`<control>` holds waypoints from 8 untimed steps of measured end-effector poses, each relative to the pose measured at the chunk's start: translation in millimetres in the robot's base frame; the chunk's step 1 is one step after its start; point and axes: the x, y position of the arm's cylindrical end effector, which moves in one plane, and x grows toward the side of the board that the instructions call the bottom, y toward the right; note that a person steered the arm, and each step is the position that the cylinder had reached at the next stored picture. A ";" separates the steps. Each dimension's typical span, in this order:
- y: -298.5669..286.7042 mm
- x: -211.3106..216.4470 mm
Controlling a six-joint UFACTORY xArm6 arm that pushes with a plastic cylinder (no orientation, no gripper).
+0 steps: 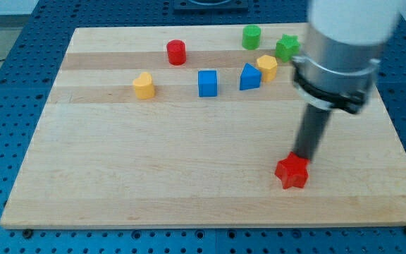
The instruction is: Move the red star to the bottom right of the board
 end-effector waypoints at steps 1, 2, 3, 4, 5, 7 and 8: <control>-49.1 -45.4; -78.9 -12.9; -45.5 37.1; -2.6 31.1; -2.6 29.1; -5.7 -20.6; -66.4 -87.6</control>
